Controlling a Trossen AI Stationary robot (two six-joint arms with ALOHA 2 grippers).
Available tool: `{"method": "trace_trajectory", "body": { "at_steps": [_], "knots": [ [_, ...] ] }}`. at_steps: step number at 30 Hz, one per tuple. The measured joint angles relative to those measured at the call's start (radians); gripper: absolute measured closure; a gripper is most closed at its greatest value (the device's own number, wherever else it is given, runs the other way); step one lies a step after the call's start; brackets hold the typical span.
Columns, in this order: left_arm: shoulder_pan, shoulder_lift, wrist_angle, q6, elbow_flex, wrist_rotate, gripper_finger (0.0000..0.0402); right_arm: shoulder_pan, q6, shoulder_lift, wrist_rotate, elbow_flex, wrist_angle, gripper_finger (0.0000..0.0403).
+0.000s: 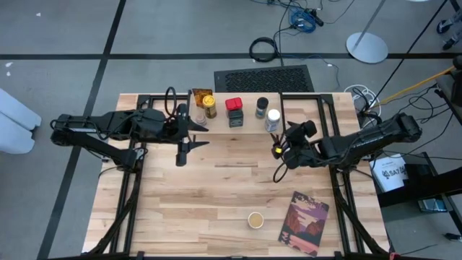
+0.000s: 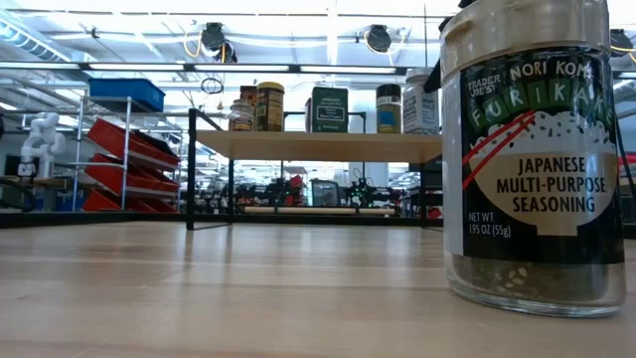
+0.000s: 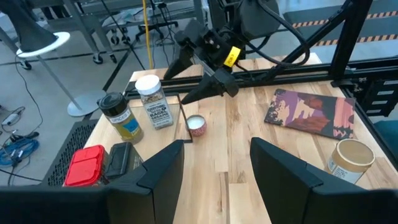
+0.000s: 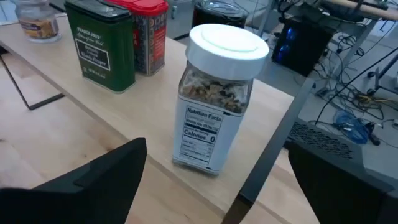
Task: Shelf spices
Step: Put the white spice bottle on the shelf
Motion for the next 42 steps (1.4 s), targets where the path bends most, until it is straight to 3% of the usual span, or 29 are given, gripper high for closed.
{"method": "trace_trajectory", "body": {
  "at_steps": [32, 42],
  "knots": [
    [0.000, 0.000, 0.006, 0.000, 0.000, 0.000, 0.0207, -0.102, 0.002, 0.140, 0.032, 0.001, 0.229, 0.0024],
    [0.000, 0.000, 0.006, 0.000, 0.000, 0.000, 0.0207, -0.123, -0.056, 0.140, 0.029, 0.002, 0.274, 0.0069]
  ]
}}
